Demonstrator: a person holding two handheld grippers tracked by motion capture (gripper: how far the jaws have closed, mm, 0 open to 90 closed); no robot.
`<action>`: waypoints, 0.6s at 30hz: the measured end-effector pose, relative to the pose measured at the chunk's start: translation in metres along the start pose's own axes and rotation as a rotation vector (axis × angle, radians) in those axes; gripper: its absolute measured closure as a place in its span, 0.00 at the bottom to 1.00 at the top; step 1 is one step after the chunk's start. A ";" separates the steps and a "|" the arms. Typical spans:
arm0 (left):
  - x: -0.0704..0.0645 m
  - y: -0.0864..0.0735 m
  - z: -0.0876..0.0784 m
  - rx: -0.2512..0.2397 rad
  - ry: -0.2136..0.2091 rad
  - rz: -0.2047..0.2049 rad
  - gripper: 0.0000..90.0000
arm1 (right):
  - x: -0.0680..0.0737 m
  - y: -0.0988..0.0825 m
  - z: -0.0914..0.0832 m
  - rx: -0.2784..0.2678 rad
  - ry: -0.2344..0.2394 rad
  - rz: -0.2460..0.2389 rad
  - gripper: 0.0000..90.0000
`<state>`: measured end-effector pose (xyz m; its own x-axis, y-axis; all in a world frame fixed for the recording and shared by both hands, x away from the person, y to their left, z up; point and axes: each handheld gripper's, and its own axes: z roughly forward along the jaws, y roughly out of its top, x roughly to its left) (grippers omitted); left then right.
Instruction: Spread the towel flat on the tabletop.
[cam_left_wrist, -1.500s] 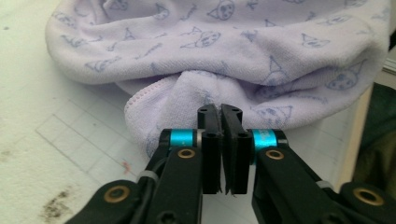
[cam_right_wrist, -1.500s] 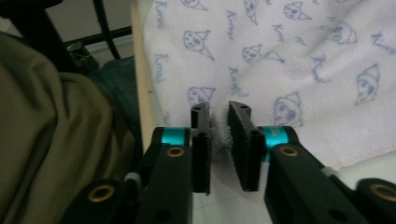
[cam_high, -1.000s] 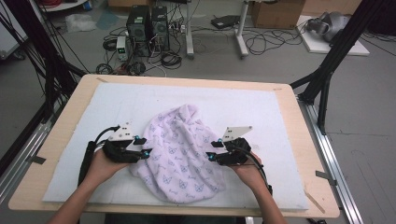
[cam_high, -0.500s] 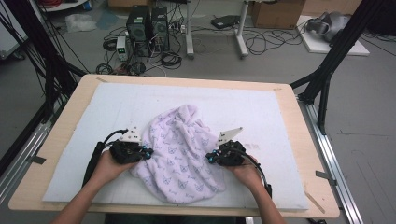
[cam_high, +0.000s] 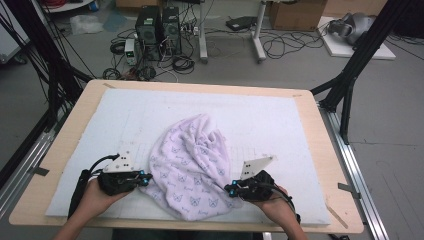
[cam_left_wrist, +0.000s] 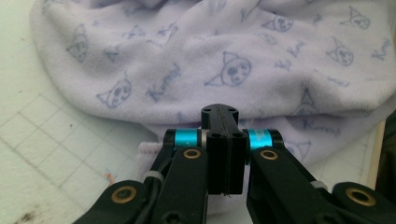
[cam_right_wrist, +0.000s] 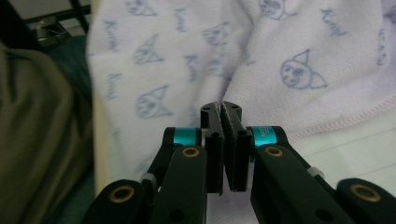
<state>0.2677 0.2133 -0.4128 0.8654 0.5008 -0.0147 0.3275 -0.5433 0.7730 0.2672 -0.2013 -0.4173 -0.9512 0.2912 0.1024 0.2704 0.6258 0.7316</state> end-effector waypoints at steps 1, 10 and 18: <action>0.000 0.000 0.000 0.000 0.000 0.000 0.97 | 0.000 0.000 0.000 0.000 0.000 0.000 0.98; 0.039 0.034 0.037 -0.032 0.106 -0.044 0.58 | -0.034 0.024 -0.001 -0.058 -0.148 0.018 0.60; 0.050 0.028 0.065 0.077 0.049 -0.098 0.71 | -0.058 0.015 0.041 0.059 -0.098 0.072 0.78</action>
<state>0.3445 0.1791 -0.4329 0.8090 0.5853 -0.0547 0.4390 -0.5397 0.7183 0.3321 -0.1790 -0.4392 -0.9106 0.4045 0.0843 0.3483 0.6417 0.6833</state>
